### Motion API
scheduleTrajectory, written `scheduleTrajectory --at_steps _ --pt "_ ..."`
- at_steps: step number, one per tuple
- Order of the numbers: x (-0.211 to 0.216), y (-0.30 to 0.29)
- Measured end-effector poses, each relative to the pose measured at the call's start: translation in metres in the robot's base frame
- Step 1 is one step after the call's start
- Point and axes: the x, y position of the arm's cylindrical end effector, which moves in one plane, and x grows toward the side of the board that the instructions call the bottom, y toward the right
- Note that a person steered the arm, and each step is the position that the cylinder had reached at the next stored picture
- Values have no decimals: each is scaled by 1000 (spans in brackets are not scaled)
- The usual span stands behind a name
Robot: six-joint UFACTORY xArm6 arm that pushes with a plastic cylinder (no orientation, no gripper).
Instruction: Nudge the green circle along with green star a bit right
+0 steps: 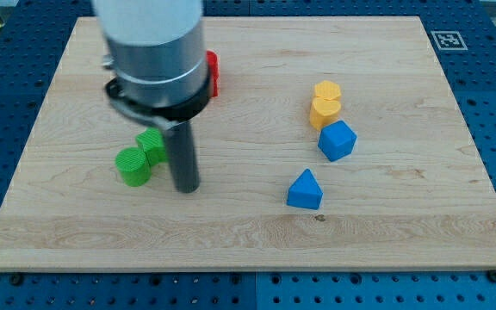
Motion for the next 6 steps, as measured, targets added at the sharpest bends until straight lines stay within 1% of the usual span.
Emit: scheduleTrajectory --at_steps 1,2,3,4,6 --pt "15 -50" --pt "-20 -95" --pt "-35 -98" --pt "-24 -98" --pt "-22 -95"
